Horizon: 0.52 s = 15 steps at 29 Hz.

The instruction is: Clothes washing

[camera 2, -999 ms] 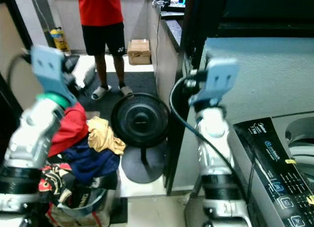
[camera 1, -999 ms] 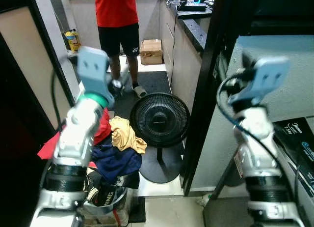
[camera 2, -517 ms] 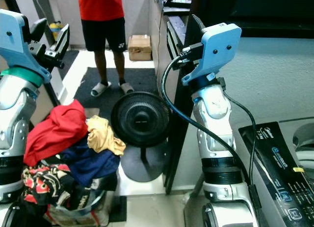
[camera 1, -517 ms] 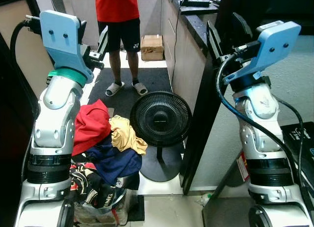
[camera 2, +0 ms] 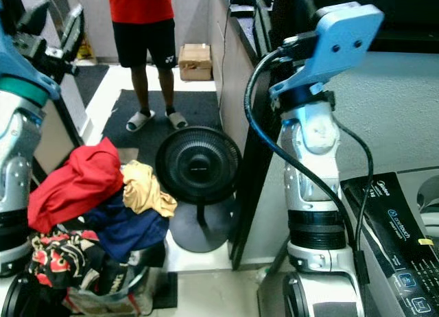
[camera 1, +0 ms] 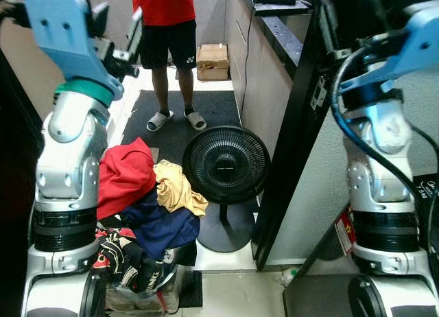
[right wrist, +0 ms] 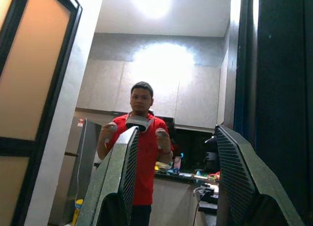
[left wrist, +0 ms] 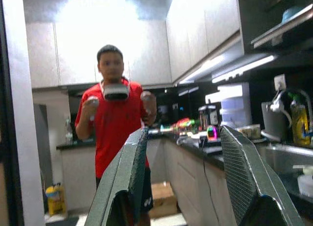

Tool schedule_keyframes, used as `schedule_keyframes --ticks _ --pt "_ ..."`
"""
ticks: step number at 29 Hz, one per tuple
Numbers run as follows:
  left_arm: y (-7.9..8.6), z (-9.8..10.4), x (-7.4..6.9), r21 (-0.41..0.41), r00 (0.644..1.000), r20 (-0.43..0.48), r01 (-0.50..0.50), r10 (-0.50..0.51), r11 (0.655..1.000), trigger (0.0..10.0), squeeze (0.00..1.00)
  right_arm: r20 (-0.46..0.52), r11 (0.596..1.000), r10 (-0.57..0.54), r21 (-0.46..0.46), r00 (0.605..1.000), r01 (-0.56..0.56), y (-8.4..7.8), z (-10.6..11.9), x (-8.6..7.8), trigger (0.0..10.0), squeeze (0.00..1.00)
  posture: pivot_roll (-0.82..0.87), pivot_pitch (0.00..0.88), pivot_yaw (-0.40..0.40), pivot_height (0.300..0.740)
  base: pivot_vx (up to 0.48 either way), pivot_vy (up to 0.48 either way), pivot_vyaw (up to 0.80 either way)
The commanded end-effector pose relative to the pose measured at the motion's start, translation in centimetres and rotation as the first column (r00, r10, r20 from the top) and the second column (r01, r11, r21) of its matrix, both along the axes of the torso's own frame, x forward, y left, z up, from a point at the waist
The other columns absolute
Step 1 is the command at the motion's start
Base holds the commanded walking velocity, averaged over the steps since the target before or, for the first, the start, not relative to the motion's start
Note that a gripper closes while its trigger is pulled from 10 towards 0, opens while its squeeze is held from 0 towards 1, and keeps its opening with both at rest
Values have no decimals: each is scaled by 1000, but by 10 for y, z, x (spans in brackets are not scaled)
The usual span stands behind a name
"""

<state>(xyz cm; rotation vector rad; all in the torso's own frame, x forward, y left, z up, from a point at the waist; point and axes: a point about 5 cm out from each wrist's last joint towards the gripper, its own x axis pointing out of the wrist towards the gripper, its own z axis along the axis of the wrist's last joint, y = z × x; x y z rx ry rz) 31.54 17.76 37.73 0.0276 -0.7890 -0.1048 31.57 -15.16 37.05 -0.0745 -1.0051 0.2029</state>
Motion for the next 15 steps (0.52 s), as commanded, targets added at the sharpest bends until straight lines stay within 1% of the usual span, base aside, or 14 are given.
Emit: schedule_keyframes --ticks 1,15 --pt "3 3 -2 0 1000 11 -11 11 1000 10000 0 46 1000 -17 5 999 16 -3 9 -5 10000 0 19 0 34 740 0 0 0" --pt "1 0 0 13 1000 -8 -4 4 1000 10000 0 40 1000 -15 6 999 15 -2 8 -5 10000 0 20 0 38 740 0 0 0"
